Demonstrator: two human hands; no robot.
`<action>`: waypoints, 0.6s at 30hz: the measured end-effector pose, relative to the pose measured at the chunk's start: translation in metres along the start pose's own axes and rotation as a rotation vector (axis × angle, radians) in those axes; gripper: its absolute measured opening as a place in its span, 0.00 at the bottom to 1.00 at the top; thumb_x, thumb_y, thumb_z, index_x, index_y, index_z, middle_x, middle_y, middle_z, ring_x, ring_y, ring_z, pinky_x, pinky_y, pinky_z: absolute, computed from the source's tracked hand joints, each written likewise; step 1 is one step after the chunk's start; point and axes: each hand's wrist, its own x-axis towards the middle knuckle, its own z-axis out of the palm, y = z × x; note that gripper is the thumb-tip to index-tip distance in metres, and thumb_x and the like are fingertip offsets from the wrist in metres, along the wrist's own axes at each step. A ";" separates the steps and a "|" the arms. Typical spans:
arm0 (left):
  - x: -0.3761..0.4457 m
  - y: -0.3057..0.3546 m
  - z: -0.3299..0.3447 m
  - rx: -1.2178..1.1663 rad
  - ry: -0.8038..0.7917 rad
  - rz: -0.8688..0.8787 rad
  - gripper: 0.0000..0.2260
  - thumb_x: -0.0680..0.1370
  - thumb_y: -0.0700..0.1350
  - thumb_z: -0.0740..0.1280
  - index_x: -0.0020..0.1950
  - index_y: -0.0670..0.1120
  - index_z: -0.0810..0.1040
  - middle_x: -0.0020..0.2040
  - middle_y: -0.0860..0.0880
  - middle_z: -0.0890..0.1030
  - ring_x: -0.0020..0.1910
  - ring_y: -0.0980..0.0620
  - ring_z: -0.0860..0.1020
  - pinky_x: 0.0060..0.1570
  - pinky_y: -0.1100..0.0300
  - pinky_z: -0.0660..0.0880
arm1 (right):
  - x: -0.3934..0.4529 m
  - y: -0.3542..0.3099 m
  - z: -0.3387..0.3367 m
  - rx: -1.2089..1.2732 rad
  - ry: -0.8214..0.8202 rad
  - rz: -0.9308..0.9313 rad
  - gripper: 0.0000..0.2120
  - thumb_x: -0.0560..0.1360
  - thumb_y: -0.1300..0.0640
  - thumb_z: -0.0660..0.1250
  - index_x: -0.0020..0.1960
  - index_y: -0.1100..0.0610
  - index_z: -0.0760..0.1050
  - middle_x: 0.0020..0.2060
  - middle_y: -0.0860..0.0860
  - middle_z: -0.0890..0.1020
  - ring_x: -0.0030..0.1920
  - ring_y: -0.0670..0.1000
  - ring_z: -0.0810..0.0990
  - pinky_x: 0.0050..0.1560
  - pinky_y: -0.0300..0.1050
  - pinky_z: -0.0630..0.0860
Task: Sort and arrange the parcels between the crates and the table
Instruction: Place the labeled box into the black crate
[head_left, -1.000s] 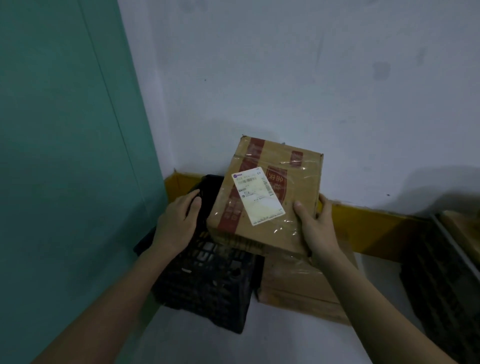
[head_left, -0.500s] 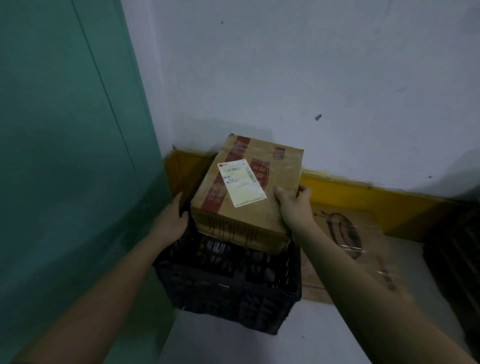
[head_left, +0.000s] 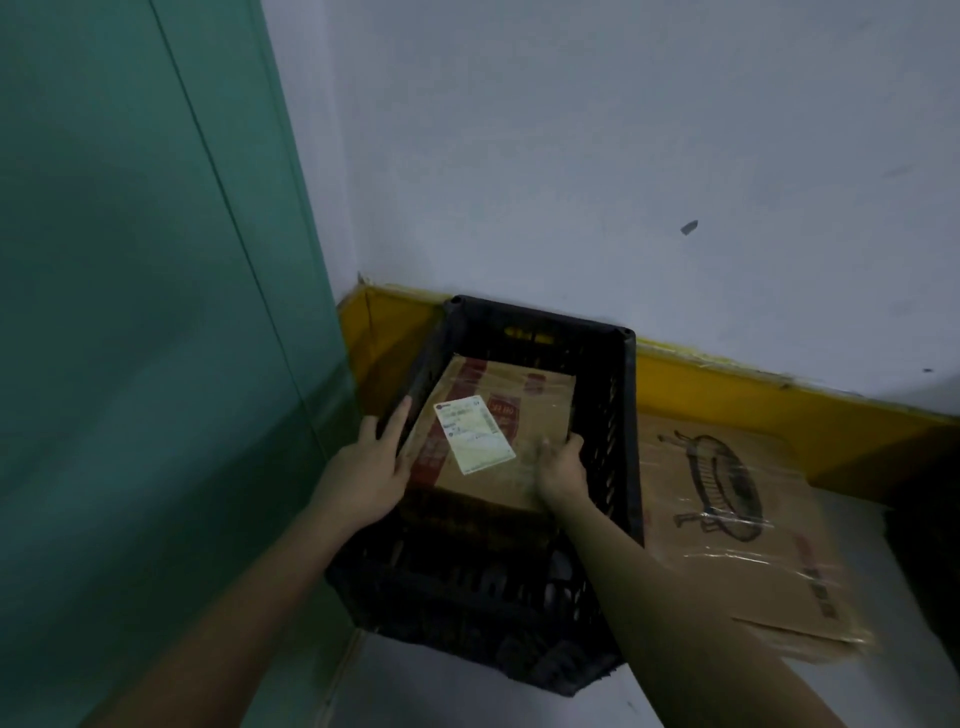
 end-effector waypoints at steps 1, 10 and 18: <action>0.000 0.000 0.000 0.014 -0.004 -0.004 0.34 0.83 0.56 0.56 0.79 0.59 0.35 0.78 0.41 0.55 0.53 0.41 0.78 0.42 0.55 0.75 | 0.002 0.001 0.002 -0.002 0.013 0.027 0.27 0.85 0.49 0.54 0.79 0.56 0.50 0.67 0.61 0.74 0.62 0.64 0.76 0.60 0.61 0.76; -0.003 0.001 -0.004 0.047 -0.006 0.017 0.34 0.82 0.56 0.59 0.81 0.56 0.41 0.76 0.41 0.56 0.51 0.43 0.77 0.45 0.54 0.77 | -0.003 0.000 0.014 -0.808 -0.158 -0.337 0.37 0.80 0.41 0.61 0.80 0.48 0.44 0.80 0.53 0.47 0.78 0.64 0.47 0.71 0.74 0.57; -0.004 -0.002 -0.003 0.007 -0.005 0.030 0.36 0.82 0.45 0.60 0.80 0.59 0.39 0.76 0.41 0.56 0.39 0.48 0.70 0.39 0.55 0.74 | -0.009 0.003 0.023 -1.156 -0.545 -0.382 0.54 0.69 0.29 0.67 0.78 0.39 0.32 0.78 0.48 0.30 0.77 0.65 0.31 0.68 0.81 0.49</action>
